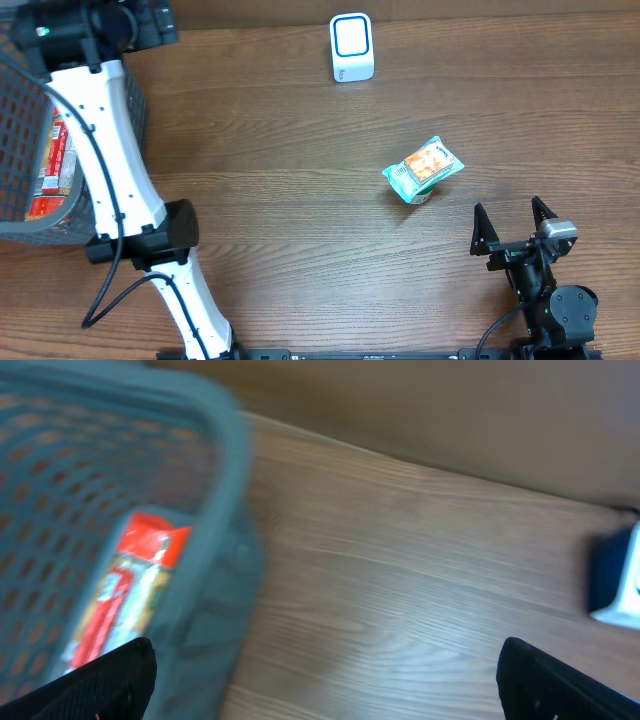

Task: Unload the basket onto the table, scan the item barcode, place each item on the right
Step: 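Move the left gripper back over the grey basket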

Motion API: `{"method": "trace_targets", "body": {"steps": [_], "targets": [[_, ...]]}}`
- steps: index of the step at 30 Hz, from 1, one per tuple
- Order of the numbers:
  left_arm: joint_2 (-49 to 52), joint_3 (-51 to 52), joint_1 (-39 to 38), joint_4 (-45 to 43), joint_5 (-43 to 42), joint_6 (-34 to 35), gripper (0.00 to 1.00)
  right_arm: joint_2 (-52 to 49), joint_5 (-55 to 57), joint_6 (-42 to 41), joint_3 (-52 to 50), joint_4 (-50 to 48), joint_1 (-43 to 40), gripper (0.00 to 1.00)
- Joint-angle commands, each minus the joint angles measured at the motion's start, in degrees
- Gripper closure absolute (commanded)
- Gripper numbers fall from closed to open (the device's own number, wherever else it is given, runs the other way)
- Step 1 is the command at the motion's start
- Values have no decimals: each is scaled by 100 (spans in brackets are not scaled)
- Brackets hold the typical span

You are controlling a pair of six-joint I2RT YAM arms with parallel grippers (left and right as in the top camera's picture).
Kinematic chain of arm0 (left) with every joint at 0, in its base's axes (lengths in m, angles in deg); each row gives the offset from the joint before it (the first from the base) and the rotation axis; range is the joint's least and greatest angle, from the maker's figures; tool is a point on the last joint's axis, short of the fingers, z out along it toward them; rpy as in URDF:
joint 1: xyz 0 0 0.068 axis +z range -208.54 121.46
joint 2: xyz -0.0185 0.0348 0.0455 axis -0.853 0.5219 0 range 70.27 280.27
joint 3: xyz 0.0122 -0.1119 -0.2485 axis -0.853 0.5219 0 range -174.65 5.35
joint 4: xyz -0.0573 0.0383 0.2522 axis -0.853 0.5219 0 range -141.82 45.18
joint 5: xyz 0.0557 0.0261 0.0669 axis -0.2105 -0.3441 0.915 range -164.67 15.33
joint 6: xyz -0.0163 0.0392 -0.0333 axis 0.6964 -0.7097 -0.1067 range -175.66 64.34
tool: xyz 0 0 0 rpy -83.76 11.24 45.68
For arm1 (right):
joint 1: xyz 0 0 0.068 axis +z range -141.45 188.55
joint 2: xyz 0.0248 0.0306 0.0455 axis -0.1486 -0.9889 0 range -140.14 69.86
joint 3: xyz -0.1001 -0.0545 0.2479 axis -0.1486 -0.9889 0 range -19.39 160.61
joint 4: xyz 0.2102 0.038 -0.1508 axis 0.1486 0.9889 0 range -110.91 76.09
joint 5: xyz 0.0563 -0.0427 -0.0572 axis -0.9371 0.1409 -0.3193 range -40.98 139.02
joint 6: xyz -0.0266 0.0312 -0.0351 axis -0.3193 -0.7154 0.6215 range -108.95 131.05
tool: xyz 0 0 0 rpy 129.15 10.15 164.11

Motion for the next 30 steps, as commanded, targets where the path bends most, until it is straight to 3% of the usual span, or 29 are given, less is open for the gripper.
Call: {"method": "trace_targets", "body": {"steps": [1,12,19,30], "targets": [[-173,-116,411,31,-22,192,0,61,7,22,-61,-31,-15,0],[-173,-114,1631,44,-127,514,0,61,7,22,-61,-31,-15,0],[-166,13,2400,35,-619,533,0,61,7,22,-61,-31,-15,0],[-160,966,2837,-219,-603,310,0,61,7,22,-61,-31,-15,0]]}}
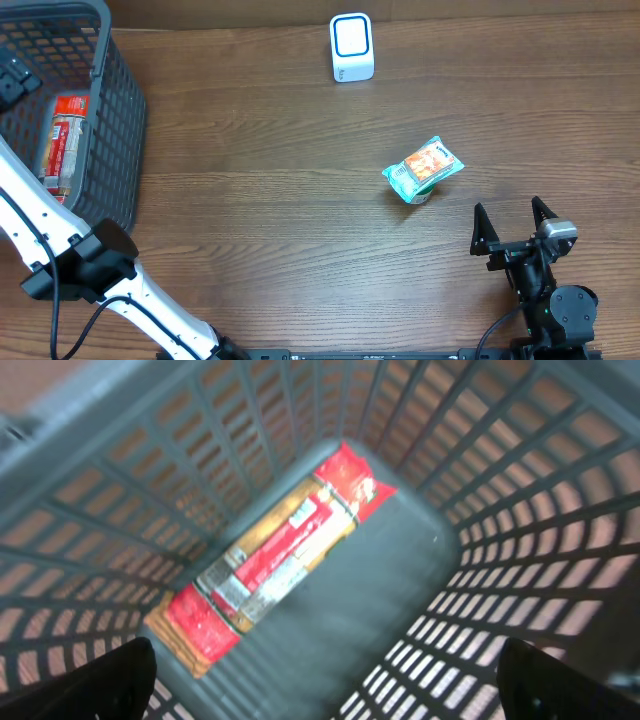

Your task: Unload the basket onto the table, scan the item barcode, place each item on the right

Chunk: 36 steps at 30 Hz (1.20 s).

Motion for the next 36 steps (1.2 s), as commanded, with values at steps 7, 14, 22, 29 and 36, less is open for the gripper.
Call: {"method": "trace_targets", "body": {"steps": [7,14,22,29,36], "targets": [[-140,376,96,-210,-96,-221,0,61,7,20,-61,-33,-15,0],[-140,376,96,-369,-101,-245,0,61,7,20,-61,-33,-15,0],[-136,466,96,-575,-98,-310,0,61,7,20,-61,-33,-15,0],[-133,839,107,-1023,-96,-887,0,61,7,20,-61,-33,-15,0],[-68,1045,205,-1421,-96,-1207,0,61,7,20,-61,-33,-15,0]]}}
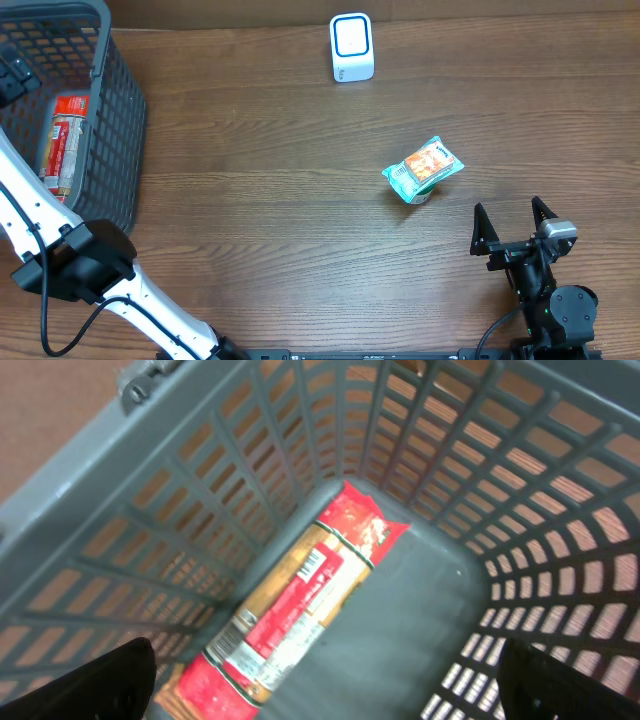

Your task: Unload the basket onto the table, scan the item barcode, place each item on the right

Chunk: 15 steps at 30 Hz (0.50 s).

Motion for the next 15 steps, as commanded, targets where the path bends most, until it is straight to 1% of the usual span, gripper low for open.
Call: {"method": "trace_targets", "body": {"steps": [1,5,11,15], "targets": [[-11,122,118,-66,-63,-431,0,61,7,22,-61,-28,-15,0],[299,190,238,-81,-72,-673,0,61,7,22,-61,-28,-15,0],[1143,190,382,98,-94,-1156,0,61,7,22,-61,-28,-15,0],[1633,190,435,103,-341,-1574,0,61,7,22,-61,-28,-15,0]]}}
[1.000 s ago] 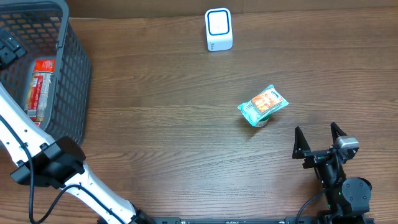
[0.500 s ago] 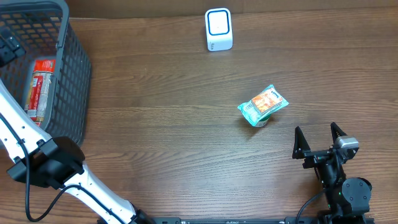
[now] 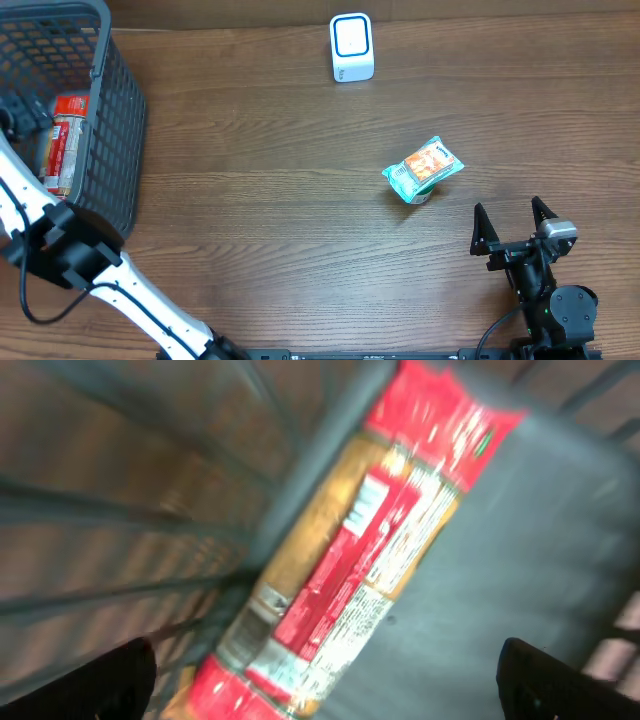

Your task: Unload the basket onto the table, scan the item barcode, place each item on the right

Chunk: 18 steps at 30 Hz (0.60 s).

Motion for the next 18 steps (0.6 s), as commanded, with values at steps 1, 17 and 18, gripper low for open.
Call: {"method": "trace_targets", "body": {"steps": [1,17,18], "targets": [[531,52,72,15,-356,-686,1,61,7,24,-61,-28,-15,0],[1600,57,96,-308,-402,-1381,0,61,7,24,-61,-28,-15,0],[1615,59,96,-258,-483,-1381,0,61,7,24,-61,-28,-15,0]]}}
